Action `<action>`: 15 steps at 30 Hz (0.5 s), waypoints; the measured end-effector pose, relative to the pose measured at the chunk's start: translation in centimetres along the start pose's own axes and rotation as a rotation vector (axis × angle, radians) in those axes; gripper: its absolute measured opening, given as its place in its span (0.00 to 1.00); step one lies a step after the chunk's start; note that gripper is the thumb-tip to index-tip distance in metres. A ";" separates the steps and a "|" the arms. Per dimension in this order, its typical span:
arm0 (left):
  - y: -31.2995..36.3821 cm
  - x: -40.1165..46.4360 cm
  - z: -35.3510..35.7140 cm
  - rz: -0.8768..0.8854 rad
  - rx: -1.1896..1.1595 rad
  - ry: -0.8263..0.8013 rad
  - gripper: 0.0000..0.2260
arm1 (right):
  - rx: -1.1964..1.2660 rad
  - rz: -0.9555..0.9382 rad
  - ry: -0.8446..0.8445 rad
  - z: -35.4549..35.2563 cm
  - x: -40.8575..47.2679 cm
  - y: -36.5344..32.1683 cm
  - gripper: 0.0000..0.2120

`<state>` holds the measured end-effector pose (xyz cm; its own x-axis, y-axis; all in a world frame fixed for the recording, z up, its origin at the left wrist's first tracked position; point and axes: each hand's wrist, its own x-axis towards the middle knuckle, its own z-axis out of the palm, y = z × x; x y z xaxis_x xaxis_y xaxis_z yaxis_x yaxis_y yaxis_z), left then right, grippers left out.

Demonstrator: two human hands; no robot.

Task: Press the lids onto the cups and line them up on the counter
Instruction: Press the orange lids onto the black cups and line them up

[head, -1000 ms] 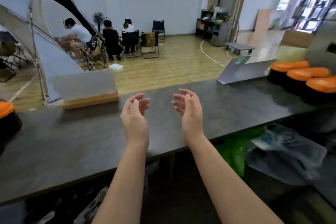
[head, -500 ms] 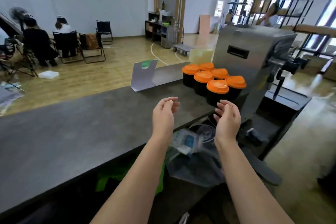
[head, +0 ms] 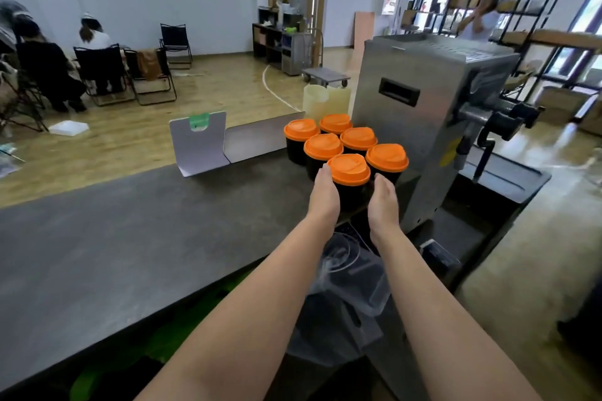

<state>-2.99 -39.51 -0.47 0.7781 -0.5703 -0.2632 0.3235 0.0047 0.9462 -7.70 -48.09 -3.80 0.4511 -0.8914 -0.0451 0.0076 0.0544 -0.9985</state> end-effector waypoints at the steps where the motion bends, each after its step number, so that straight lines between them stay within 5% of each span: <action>1: 0.1 0.0 0.1 -0.002 -0.023 -0.004 0.26 | 0.022 0.001 0.012 0.3 0.0 0.2 0.22; 8: -0.8 -0.7 -4.9 0.329 0.083 0.210 0.23 | 0.026 -0.140 -0.062 5.2 -3.8 0.7 0.16; 11: -0.4 -3.1 -9.8 0.552 0.211 0.396 0.23 | 0.089 -0.166 -0.217 9.8 -7.1 0.5 0.15; 15: 1.0 -5.9 -17.6 0.636 0.191 0.586 0.16 | 0.179 -0.143 -0.512 17.1 -11.8 0.3 0.10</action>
<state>2.24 -21.73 -1.29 0.9477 0.0060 0.3191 -0.3192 0.0104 0.9476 2.25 -29.85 -3.03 0.8098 -0.5656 0.1558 0.2315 0.0640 -0.9707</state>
